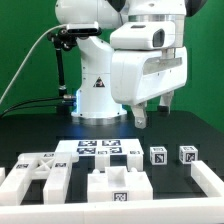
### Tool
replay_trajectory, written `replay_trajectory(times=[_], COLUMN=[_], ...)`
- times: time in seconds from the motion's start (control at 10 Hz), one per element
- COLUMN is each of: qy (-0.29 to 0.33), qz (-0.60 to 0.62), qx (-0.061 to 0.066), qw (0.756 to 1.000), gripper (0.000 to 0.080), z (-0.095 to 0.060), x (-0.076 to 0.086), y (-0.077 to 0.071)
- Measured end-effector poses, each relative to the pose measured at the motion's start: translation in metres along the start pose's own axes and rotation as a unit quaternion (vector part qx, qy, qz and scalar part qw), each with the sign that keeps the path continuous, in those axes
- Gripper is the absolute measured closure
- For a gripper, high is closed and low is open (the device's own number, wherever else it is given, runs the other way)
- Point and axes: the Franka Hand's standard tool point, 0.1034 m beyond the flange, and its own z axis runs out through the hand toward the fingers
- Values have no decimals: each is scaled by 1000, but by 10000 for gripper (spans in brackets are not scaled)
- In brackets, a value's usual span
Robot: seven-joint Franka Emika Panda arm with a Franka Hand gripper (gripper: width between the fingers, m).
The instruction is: Assemble chair
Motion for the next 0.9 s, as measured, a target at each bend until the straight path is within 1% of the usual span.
replay_trajectory(times=[0.5, 0.6, 0.7, 0.8, 0.9], qy=[0, 0, -2, 1, 9], qz=[0, 2, 17, 66, 120], qx=[0, 0, -4, -10, -19], qw=[1000, 1000, 1000, 998, 993], gripper=[150, 150, 150, 150, 150], z=[0, 0, 0, 1, 5], x=[0, -3, -17, -26, -32], y=[0, 3, 17, 27, 33])
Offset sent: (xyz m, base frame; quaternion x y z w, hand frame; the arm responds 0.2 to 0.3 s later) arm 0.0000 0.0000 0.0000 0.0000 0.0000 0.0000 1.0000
